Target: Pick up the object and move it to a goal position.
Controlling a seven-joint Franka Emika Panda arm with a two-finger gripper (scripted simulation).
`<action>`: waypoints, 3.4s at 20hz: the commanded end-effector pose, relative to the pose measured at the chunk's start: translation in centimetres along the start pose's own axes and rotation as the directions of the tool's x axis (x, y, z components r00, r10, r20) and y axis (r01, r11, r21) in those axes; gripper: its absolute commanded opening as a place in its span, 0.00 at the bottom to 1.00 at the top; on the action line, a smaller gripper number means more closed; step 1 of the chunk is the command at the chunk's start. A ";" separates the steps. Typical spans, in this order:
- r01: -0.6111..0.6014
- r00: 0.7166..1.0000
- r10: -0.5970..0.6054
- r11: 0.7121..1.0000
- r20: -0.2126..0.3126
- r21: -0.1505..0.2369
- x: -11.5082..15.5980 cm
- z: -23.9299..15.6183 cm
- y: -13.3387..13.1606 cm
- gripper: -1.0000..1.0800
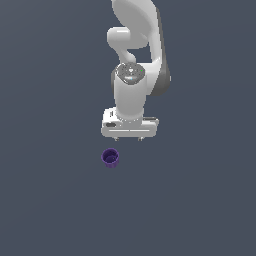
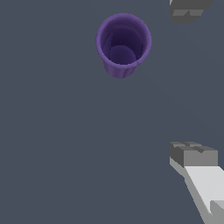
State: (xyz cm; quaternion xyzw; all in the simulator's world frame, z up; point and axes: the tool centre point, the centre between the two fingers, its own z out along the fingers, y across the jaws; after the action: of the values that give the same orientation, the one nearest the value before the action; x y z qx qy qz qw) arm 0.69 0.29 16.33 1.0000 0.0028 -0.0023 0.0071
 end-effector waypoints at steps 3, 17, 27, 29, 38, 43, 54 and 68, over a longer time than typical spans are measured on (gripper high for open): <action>0.002 1.000 -0.002 1.000 -0.005 0.001 0.1 -0.2 -0.1 0.62; -0.029 0.999 0.029 1.000 -0.025 0.000 0.9 -1.2 -0.3 0.62; -0.204 0.979 0.204 0.979 -0.013 -0.021 1.8 0.0 0.6 0.62; -0.254 0.967 0.254 0.967 -0.011 -0.028 2.0 0.4 0.9 0.62; -0.475 0.880 0.475 0.877 -0.017 -0.068 3.0 1.9 2.2 0.62; -0.585 0.810 0.585 0.806 -0.030 -0.091 3.6 2.8 2.9 0.62; -0.787 0.615 0.783 0.603 -0.087 -0.132 4.8 4.4 4.4 0.62; -0.942 0.328 0.924 0.305 -0.195 -0.140 6.2 6.1 6.0 0.62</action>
State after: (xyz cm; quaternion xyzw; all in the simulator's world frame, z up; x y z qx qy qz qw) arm 6.71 -5.61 10.44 0.8172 -0.5628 0.0374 0.1185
